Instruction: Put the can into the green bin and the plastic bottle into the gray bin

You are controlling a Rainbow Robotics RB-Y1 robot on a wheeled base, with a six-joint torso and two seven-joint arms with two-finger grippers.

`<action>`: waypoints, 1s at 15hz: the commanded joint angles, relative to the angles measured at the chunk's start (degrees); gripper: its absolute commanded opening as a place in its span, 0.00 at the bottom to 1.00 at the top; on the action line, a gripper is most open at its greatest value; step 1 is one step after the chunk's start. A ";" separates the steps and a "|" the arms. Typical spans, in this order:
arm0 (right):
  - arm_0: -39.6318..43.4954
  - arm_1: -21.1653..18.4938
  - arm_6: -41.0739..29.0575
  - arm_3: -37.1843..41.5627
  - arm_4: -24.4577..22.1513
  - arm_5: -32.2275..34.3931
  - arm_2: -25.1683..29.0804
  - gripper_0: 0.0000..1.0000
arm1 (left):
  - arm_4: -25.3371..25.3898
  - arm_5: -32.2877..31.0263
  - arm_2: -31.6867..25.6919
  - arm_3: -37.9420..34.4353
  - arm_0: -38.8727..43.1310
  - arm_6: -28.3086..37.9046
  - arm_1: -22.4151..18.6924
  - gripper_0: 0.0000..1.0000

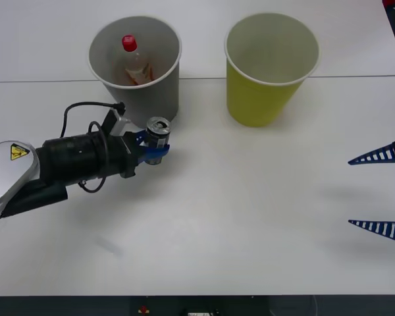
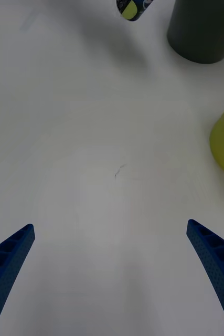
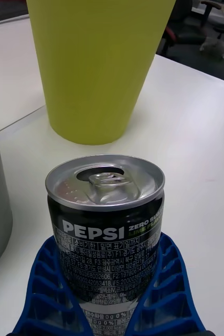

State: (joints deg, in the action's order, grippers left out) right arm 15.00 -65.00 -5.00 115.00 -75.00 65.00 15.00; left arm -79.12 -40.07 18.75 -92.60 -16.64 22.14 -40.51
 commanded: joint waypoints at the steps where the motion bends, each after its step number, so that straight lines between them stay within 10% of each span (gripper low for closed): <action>1: 0.00 0.00 0.00 0.00 0.00 0.00 0.00 1.00 | -7.10 -0.01 -1.70 -7.24 2.75 9.68 -1.33 0.00; 15: 0.00 0.00 0.00 0.00 0.00 0.00 0.00 1.00 | -45.25 -29.89 -11.55 -38.35 -3.23 56.70 4.21 0.00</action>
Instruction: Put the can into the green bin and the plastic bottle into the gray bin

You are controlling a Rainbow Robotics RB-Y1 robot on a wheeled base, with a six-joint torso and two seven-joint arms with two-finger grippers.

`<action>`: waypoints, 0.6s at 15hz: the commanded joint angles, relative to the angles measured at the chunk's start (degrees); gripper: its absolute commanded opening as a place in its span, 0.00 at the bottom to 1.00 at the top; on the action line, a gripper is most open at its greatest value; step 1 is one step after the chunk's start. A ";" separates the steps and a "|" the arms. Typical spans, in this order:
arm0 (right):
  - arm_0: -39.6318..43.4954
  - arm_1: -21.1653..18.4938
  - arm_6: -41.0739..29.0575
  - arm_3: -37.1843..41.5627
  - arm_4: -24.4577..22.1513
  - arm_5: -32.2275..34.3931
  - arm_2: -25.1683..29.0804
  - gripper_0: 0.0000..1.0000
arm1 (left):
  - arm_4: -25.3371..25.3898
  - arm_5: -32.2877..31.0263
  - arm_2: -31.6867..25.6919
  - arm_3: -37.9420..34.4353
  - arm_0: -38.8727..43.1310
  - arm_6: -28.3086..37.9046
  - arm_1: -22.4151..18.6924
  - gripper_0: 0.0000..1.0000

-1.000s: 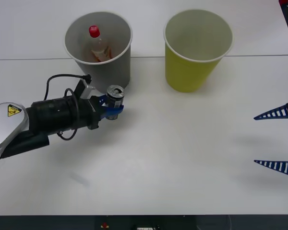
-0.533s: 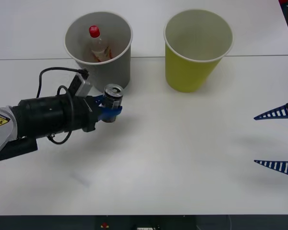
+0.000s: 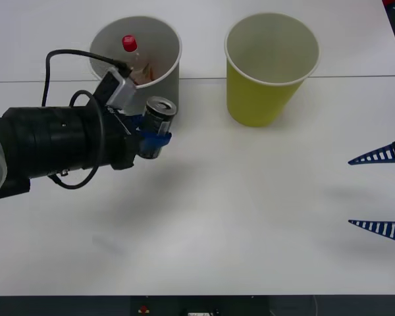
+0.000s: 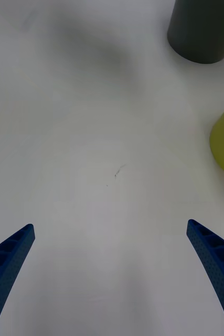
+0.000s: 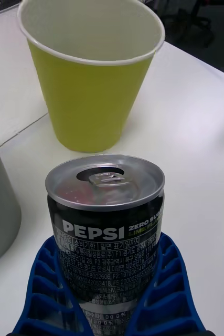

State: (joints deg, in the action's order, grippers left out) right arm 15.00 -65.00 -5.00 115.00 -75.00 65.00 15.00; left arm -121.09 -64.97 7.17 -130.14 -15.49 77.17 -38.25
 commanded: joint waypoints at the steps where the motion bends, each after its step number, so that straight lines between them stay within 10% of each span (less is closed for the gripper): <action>1: 0.00 0.00 0.00 0.00 0.00 0.00 0.00 1.00 | -5.38 -7.37 0.04 -0.64 -7.01 1.76 2.83 0.00; 9: 0.00 0.00 0.00 0.00 0.00 0.00 0.00 1.00 | -9.95 -13.87 5.05 10.17 -27.49 3.60 5.12 0.00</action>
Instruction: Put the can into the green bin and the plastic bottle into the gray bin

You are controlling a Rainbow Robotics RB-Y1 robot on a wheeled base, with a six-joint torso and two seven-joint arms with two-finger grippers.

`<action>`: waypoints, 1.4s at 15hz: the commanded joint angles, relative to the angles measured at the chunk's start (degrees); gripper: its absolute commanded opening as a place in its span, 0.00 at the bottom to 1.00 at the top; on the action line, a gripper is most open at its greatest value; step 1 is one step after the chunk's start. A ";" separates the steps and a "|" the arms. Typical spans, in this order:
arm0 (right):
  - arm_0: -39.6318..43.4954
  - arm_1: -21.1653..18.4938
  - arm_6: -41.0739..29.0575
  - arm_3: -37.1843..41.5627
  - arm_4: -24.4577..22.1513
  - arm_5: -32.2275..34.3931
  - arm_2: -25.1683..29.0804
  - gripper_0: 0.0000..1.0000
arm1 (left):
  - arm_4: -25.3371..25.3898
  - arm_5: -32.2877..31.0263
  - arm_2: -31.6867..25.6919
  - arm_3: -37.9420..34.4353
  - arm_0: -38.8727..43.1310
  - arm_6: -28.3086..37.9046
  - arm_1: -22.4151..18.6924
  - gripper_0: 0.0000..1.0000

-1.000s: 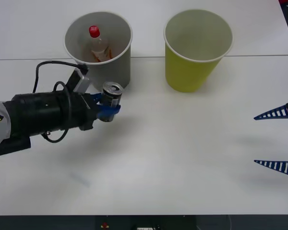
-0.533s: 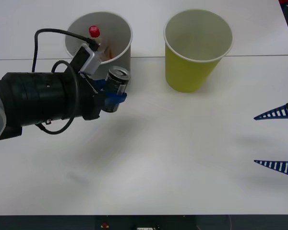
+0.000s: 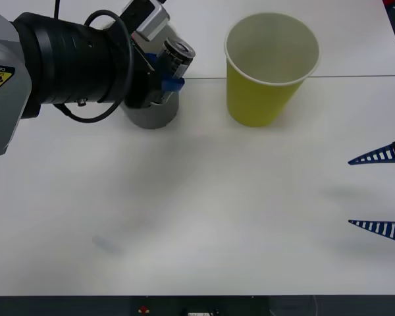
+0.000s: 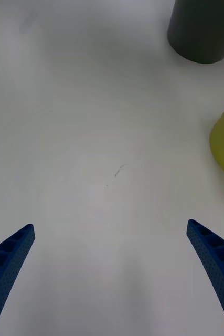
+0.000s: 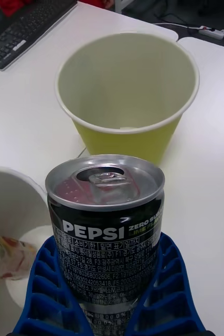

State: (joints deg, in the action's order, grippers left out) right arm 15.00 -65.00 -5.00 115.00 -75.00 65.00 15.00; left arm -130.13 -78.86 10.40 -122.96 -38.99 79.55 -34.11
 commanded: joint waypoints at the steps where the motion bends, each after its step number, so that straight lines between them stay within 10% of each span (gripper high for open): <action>1: 0.00 0.00 0.00 0.00 0.00 0.00 0.00 1.00 | -1.27 0.02 2.96 5.19 -6.63 2.01 1.85 0.00; 15: 0.00 0.00 0.00 0.00 0.00 0.00 0.00 1.00 | -13.66 8.81 11.57 48.78 -34.67 -0.62 22.33 0.00; 21: 0.00 0.00 0.00 0.00 0.00 0.00 0.00 1.00 | -16.30 13.56 12.98 53.97 -35.72 -0.80 25.41 0.12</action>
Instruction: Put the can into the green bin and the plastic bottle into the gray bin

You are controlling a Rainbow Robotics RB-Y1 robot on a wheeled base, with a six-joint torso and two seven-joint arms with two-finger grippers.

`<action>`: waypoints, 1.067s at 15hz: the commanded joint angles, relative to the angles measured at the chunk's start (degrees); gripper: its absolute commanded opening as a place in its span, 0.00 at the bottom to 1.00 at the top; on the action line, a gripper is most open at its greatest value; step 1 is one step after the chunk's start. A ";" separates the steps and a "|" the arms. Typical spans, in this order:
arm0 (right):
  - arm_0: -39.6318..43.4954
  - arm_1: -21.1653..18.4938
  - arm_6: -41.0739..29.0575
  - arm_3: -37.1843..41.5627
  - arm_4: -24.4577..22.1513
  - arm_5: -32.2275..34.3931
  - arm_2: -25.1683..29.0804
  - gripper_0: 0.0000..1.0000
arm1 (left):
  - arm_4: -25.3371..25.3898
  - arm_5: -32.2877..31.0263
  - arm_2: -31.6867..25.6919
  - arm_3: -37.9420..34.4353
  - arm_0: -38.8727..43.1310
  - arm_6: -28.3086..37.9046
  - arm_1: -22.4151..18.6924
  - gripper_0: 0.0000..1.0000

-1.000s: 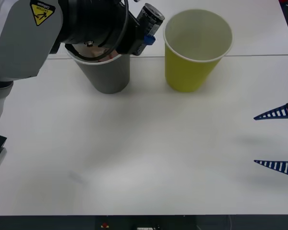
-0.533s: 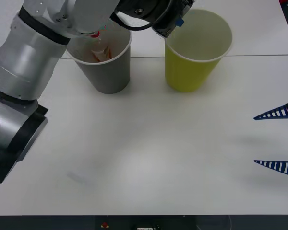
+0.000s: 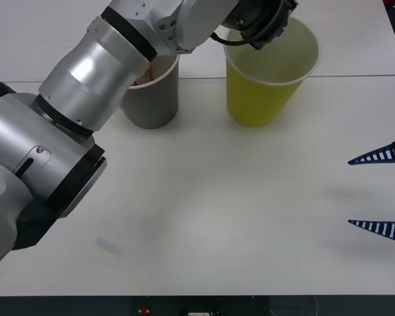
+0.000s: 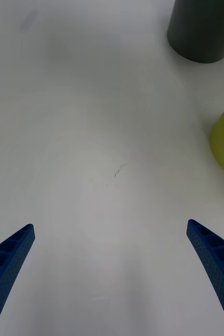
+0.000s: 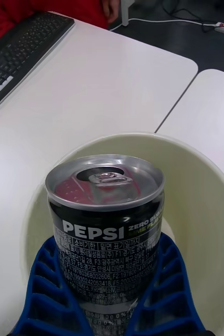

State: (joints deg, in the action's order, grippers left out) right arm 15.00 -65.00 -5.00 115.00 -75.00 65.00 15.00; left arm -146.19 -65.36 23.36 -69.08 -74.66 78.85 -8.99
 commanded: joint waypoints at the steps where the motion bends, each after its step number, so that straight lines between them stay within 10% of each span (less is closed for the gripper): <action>1: 0.00 0.00 0.00 0.00 0.00 0.00 0.00 1.00 | -0.24 0.05 0.02 0.08 -0.05 -0.54 0.29 0.51; 2: 0.00 0.00 0.00 0.00 0.00 0.00 0.00 1.00 | -0.15 0.05 0.02 0.00 0.04 -1.07 0.29 1.00; 9: 0.00 0.00 0.00 0.00 0.00 0.00 0.00 1.00 | 2.84 -0.03 -0.33 -1.06 0.48 -4.93 -0.76 1.00; 16: 0.00 0.00 0.00 0.00 0.00 0.00 0.00 1.00 | 15.15 -0.03 -2.18 -20.39 12.70 -12.49 -12.89 1.00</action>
State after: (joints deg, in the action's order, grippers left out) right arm 15.00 -65.00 -5.00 115.00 -75.00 65.00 15.00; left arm -132.73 -65.38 21.46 -87.42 -63.37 67.17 -20.40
